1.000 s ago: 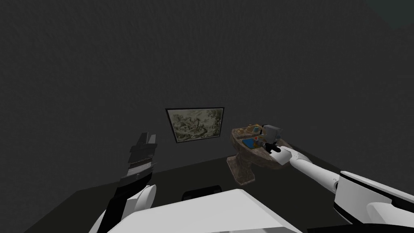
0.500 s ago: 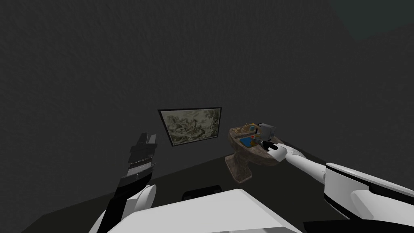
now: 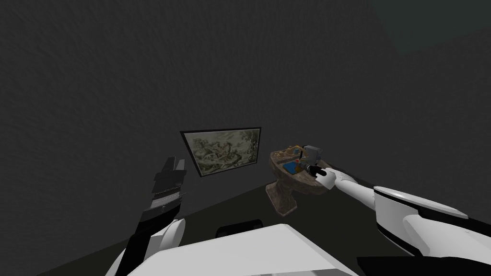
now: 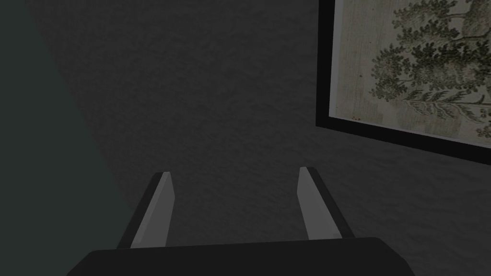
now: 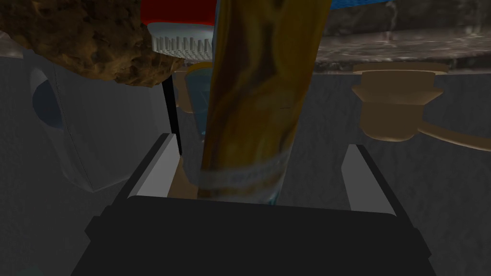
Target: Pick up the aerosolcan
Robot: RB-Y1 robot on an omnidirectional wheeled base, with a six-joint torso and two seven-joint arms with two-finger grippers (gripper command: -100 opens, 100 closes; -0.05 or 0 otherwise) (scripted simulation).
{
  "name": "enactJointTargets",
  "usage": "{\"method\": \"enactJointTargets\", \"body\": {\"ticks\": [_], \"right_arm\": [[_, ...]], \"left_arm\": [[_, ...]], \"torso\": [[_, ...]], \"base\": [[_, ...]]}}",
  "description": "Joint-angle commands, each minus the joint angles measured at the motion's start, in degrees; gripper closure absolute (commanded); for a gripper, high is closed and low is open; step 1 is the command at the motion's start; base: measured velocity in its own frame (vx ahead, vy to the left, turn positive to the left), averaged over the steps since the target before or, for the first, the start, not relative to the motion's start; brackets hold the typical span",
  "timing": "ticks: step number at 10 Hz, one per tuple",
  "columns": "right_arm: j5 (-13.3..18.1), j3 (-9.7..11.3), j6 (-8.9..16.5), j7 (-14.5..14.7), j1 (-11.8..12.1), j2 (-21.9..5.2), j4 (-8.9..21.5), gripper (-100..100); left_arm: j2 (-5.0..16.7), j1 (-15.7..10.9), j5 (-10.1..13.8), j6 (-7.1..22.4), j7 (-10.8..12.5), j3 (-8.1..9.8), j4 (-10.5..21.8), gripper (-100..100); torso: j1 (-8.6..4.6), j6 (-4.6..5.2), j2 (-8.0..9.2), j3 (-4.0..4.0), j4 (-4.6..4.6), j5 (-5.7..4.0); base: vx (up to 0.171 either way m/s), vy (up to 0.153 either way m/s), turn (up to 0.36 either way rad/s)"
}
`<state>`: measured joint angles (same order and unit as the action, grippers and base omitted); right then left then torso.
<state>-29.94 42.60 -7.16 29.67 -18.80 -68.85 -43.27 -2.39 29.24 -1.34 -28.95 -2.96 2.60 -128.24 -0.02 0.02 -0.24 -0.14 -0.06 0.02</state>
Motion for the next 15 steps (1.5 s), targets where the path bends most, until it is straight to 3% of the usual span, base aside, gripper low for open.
{"method": "enactJointTargets", "body": {"ticks": [1, 3, 4, 8, 9, 10, 13, 14, 15], "right_arm": [[-0.44, 2.86, -1.1, -0.54, -1.18, -0.59, 0.52, -100], [-0.35, 3.77, -1.28, -0.83, -1.63, -0.41, 1.12, -100], [-0.35, 3.99, -1.38, -0.95, -1.7, -0.41, 1.19, 100], [-0.39, 3.93, -1.4, -1.0, -1.72, -0.41, 1.18, 100], [-0.38, 3.94, -1.4, -0.98, -1.72, -0.42, 1.18, 0], [0.27, 1.07, 0.75, 0.28, 1.14, -0.11, -1.16, 100], [0.97, -5.05, 2.6, 1.11, 5.03, 0.37, -2.84, 100], [0.97, -5.49, 2.6, 1.11, 5.03, 0.37, -2.84, 100], [1.68, -7.81, 4.45, 1.94, 7.58, 0.84, -4.51, 100]], "left_arm": [[0.0, 0.0, 0.0, 0.0, 0.0, 0.0, 0.0, 0], [0.0, -0.01, 0.0, 0.0, 0.0, 0.0, 0.0, 0], [0.0, -0.01, 0.0, 0.0, 0.0, 0.0, 0.0, 0], [0.0, -0.01, 0.0, 0.0, 0.0, 0.0, 0.0, 0], [0.0, -0.01, 0.0, 0.0, 0.0, 0.0, 0.0, 0], [0.0, -0.01, 0.0, 0.0, 0.0, 0.0, 0.0, 0], [0.01, -0.03, 0.0, 0.01, 0.0, -0.01, 0.0, 0], [0.0, -0.02, 0.0, 0.01, 0.0, 0.0, 0.0, 0], [0.0, -0.02, 0.0, 0.0, 0.0, 0.0, 0.0, 0]], "torso": [[0.0, 0.0, 0.0, 0.0, 0.0, 0.0], [-0.06, -0.05, 0.08, 0.03, 0.0, -0.02], [-0.1, -0.03, 0.15, 0.08, 0.02, -0.03], [-0.12, -0.04, 0.17, 0.08, 0.0, -0.04], [-0.13, -0.04, 0.18, 0.08, 0.01, -0.04], [-0.13, -0.04, 0.18, 0.09, 0.01, -0.05], [-0.28, -0.37, 0.31, -0.01, -0.3, -0.65], [-0.26, -0.33, 0.2, -0.1, -0.37, -0.72], [-0.19, -0.25, 0.09, -0.16, -0.39, -0.7]], "base": [[0.065, 0.029, -0.182], [0.016, 0.007, -0.01], [0.0, 0.0, 0.0], [0.0, 0.0, 0.0], [0.0, 0.0, 0.0], [-0.064, -0.035, 0.191], [-0.077, -0.044, 0.188], [-0.03, 0.001, -0.008], [-0.047, -0.012, 0.202]]}}
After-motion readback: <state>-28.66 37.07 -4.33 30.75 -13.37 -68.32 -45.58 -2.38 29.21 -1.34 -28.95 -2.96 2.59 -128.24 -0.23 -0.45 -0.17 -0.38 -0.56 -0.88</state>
